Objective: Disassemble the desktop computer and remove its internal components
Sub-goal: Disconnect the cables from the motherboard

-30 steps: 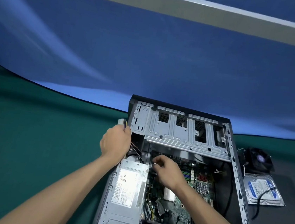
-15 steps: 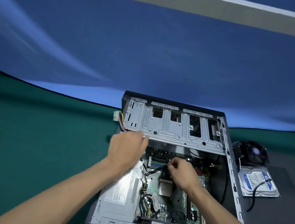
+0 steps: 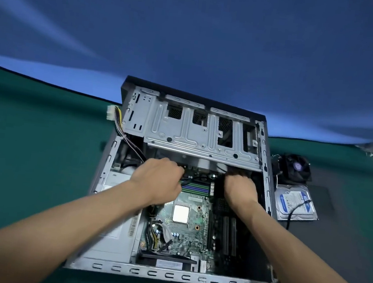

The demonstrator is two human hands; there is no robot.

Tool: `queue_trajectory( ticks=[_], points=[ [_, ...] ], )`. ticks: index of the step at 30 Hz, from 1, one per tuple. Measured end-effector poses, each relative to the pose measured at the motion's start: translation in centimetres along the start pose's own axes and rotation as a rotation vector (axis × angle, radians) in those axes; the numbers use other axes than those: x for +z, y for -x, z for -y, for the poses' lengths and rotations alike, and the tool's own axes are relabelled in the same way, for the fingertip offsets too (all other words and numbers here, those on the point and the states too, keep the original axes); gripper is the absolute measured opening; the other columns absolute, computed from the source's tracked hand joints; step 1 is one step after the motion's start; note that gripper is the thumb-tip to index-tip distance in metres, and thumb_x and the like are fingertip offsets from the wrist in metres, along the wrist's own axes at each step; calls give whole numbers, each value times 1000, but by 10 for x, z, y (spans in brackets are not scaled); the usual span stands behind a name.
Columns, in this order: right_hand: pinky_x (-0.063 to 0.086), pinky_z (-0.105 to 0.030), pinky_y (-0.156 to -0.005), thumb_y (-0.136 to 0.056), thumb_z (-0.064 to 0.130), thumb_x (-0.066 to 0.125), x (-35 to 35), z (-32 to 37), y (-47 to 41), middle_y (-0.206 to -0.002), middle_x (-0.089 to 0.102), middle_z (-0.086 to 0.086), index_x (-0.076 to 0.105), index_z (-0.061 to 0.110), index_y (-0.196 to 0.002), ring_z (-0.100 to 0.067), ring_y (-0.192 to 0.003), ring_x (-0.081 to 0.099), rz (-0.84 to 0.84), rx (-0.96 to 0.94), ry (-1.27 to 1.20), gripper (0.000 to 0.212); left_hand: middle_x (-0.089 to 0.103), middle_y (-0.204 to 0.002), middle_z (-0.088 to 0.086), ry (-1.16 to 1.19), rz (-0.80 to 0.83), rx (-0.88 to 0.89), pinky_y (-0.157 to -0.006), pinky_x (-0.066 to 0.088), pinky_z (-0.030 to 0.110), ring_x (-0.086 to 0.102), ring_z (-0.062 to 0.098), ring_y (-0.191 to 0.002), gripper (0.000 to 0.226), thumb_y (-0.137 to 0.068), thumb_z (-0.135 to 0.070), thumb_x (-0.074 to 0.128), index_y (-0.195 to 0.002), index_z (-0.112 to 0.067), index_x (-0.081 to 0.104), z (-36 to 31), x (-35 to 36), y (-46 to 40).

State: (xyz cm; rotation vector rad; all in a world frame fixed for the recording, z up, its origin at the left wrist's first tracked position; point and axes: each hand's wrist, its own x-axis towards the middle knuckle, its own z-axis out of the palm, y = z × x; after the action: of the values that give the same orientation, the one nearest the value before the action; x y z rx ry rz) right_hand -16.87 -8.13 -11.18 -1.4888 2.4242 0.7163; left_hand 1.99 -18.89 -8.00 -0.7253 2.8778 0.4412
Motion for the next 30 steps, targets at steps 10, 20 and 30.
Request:
queue_trajectory(
  ticks=[10,20,30],
  points=[
    [37,-20,-58,-91,7,52,16,8,-21,-103,66,8,64,20,-107,-11,-90,63,63,97,238,23,65,-91,3,42,132,-22,-70,52,33,62,24,-84,33,-82,-25,46,-108,-14,62,1,-2,-4],
    [38,-21,-57,-89,4,54,22,1,-27,-102,66,2,64,18,-107,-15,-87,63,-18,43,305,25,63,-73,0,57,161,-45,-65,55,33,61,19,-68,24,-79,-24,49,-92,-14,66,2,0,-4],
    [40,-24,-57,-89,-2,52,22,0,-27,-106,65,-6,58,4,-116,-18,-91,64,50,4,343,28,60,-73,1,48,145,-55,-62,50,29,60,23,-71,17,-80,-22,50,-85,-14,63,0,-3,-3]
  ],
)
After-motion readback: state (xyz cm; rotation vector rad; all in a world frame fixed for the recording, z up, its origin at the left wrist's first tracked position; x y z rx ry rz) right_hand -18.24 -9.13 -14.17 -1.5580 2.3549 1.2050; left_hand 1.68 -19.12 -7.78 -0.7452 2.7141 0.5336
